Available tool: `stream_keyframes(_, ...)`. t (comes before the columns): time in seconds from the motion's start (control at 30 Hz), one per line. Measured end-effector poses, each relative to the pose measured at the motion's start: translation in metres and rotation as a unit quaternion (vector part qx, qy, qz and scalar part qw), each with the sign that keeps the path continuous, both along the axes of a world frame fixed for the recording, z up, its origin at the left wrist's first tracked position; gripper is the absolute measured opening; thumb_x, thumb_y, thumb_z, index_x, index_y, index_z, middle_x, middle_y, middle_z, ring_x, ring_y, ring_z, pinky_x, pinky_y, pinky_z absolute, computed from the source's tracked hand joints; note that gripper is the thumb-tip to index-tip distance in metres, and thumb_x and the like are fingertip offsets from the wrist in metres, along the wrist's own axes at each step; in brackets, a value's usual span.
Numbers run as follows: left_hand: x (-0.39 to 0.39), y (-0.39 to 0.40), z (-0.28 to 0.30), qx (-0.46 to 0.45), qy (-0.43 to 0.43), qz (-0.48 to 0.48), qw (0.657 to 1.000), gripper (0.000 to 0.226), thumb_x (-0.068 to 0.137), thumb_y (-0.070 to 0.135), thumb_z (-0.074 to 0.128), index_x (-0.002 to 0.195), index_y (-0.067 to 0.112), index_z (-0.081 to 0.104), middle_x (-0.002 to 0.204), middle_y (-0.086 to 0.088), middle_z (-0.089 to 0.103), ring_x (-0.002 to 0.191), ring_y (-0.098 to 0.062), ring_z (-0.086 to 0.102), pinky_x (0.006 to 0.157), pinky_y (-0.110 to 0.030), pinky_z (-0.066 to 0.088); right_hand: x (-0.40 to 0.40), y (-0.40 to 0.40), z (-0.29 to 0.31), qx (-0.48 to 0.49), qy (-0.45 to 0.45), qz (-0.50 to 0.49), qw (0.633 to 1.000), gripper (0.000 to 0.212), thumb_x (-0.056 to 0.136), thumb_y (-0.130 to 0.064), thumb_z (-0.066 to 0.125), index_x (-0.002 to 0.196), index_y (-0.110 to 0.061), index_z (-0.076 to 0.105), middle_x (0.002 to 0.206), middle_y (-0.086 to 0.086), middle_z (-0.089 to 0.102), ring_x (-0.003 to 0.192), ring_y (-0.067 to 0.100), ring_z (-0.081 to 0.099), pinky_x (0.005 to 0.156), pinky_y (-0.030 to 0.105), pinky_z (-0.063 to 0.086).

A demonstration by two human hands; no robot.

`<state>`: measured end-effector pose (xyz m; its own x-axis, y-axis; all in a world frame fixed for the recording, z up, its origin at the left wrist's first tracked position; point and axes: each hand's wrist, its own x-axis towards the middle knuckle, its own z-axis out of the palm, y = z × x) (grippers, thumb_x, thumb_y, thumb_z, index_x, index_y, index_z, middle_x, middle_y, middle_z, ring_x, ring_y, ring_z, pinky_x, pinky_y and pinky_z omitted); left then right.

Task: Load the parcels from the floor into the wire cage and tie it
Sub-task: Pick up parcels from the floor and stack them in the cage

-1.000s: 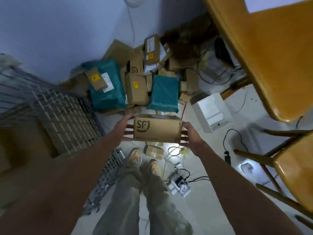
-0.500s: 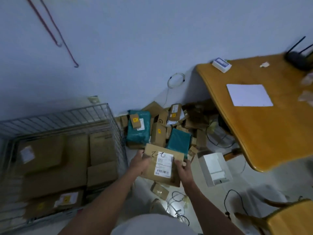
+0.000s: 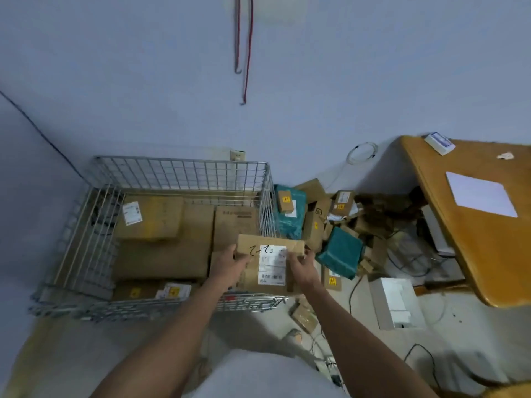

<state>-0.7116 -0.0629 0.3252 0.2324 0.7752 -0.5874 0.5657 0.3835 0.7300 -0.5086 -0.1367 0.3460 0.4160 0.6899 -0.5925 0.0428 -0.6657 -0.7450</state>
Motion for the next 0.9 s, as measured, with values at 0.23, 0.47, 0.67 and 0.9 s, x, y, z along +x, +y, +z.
stream_keyframes(0.23,-0.103,-0.039,-0.007,-0.058,0.049,0.031,0.997,0.073,0.087,0.029,0.078,0.151,0.027,0.044,0.135,0.000,0.065,0.120,-0.023,0.061,0.099,-0.041,0.052,-0.097,-0.024,-0.041,-0.027,0.046,0.096,0.994,0.080,0.082,-0.048,0.079,0.131,0.003,0.042,0.110,0.017,0.070,0.086,0.024,0.076,0.069,0.032,0.062)
stream_keyframes(0.47,-0.145,-0.035,-0.053,-0.101,0.032,0.104,0.989,0.080,0.072,0.050,0.081,0.141,0.030,0.047,0.133,-0.005,0.061,0.113,-0.026,0.061,0.096,-0.049,0.055,-0.127,-0.005,-0.098,-0.032,0.098,0.134,0.986,0.078,0.082,-0.042,0.080,0.130,0.006,0.043,0.112,0.024,0.069,0.092,0.031,0.076,0.073,0.040,0.063)
stream_keyframes(0.67,-0.147,-0.035,-0.023,-0.099,0.063,0.101,0.988,0.067,0.095,0.028,0.070,0.153,0.016,0.038,0.145,-0.011,0.052,0.131,-0.033,0.053,0.095,-0.034,0.048,-0.142,0.017,-0.082,-0.067,0.104,0.155,0.980,0.050,0.095,-0.017,0.068,0.131,-0.010,0.033,0.119,0.016,0.063,0.098,0.025,0.070,0.075,0.036,0.063)
stream_keyframes(0.9,-0.131,-0.030,-0.044,-0.133,0.052,0.181,0.973,0.081,0.093,0.047,0.070,0.158,0.023,0.029,0.147,-0.015,0.053,0.129,-0.037,0.056,0.104,-0.045,0.050,-0.136,0.017,-0.111,-0.100,0.014,0.223,0.970,0.063,0.095,-0.037,0.066,0.140,-0.024,0.024,0.120,0.000,0.059,0.115,0.030,0.064,0.099,0.053,0.053)
